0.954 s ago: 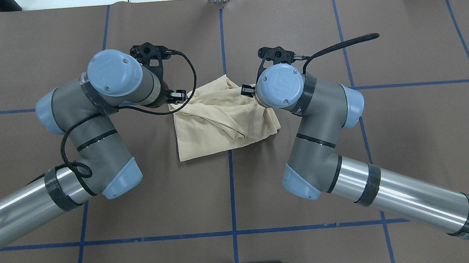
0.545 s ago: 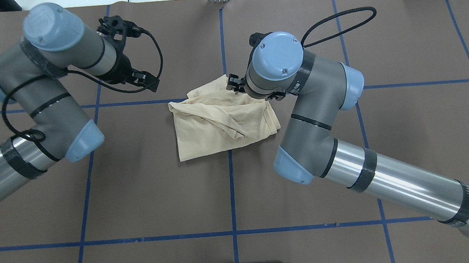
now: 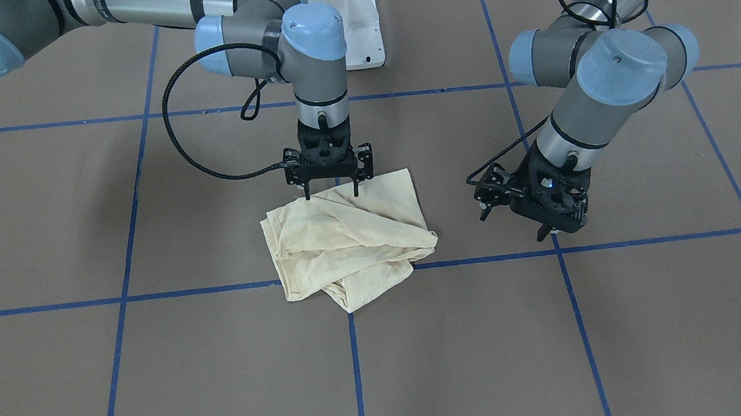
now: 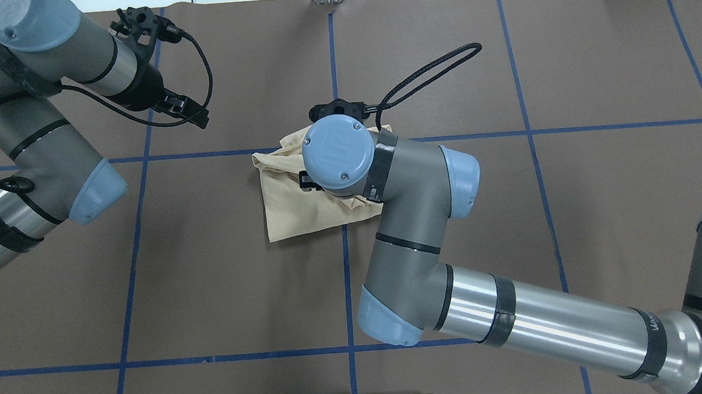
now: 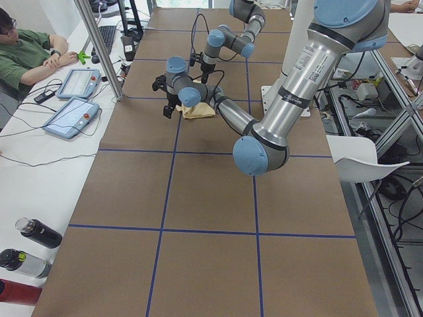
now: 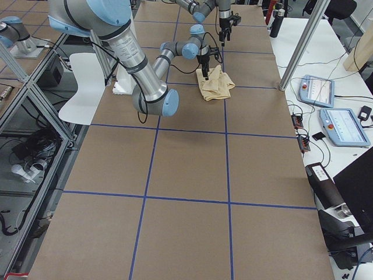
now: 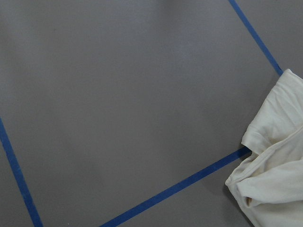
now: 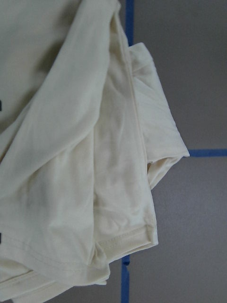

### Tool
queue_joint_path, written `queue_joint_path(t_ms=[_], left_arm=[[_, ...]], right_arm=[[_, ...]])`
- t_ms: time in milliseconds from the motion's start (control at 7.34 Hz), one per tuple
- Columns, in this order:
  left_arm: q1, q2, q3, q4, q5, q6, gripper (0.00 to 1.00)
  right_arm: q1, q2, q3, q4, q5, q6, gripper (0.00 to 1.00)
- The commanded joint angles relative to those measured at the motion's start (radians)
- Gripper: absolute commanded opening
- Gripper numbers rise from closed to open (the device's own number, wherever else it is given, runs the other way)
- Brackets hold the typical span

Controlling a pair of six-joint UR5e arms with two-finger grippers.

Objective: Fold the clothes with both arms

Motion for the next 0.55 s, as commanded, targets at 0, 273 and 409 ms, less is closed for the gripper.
queue_joint_path(t_ms=[0,273,409], left_arm=[[-0.002,0.002,0.000,0.000,0.000,0.002,1.00],[-0.002,0.004,0.000,0.000,-0.002,0.002,1.00],[-0.002,0.004,-0.001,0.000,-0.002,0.002,1.00]], right_arm=[[-0.043,0.007,-0.038,-0.022,-0.102,-0.277,0.88],[-0.057,0.010,-0.070,-0.031,-0.134,-0.361,0.85],[-0.057,0.015,-0.077,-0.031,-0.136,-0.376,0.77]])
